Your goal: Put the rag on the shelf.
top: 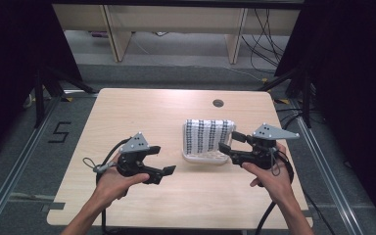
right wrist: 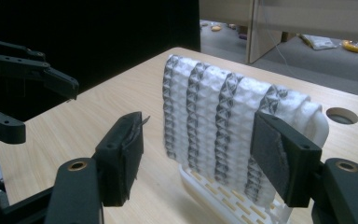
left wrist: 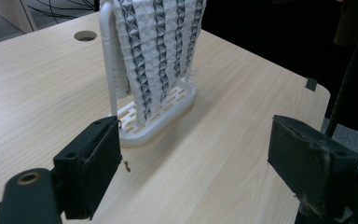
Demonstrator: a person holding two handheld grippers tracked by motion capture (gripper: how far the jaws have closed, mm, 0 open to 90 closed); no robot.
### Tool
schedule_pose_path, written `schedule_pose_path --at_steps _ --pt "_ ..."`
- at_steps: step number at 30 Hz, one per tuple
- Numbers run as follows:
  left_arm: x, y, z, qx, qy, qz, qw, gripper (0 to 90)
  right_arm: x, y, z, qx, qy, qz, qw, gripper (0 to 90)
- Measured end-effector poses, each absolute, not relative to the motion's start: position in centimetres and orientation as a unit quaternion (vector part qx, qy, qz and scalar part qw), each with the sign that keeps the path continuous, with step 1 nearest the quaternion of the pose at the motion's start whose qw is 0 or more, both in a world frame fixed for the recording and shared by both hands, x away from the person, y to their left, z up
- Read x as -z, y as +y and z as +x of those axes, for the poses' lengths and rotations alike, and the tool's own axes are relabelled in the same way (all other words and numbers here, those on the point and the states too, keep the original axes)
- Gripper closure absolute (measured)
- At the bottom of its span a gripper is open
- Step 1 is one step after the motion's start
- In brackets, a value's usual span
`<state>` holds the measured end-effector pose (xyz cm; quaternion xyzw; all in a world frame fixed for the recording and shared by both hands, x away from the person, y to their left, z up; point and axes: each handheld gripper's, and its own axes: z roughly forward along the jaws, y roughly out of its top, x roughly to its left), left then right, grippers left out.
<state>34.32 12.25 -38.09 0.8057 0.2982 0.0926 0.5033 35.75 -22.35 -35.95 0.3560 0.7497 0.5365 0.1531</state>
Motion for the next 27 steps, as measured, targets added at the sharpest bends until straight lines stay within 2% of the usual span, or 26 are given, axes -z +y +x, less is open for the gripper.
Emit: schedule_pose_path --at_steps 1,3,6,7,15,16,27 --pt "38.2 12.3 34.2 -0.096 0.3 0.806 0.502 16.5 36.1 -22.4 35.8 -0.533 0.753 0.348 0.166 35.7" --pt "38.4 12.3 34.1 -0.094 0.302 0.805 0.502 16.5 36.6 -22.3 35.5 -0.535 0.753 0.353 0.148 35.6" --pt "38.7 12.5 33.9 -0.093 0.301 0.805 0.502 16.4 36.9 -22.2 35.4 -0.531 0.756 0.346 0.162 35.7" --pt "38.8 12.6 33.8 -0.092 0.299 0.807 0.501 16.4 36.9 -22.1 35.3 -0.532 0.757 0.349 0.151 35.6" --pt "39.4 13.1 33.2 -0.098 0.296 0.808 0.5 16.4 37.5 -21.6 34.8 -0.529 0.761 0.341 0.155 33.9" --pt "39.3 13.2 33.1 -0.098 0.297 0.81 0.496 16.4 37.6 -21.5 34.6 -0.524 0.762 0.353 0.14 33.0" --pt "41.3 13.7 32.7 -0.096 0.301 0.81 0.494 16.3 39.0 -21.0 34.5 -0.513 0.77 0.354 0.133 22.4"
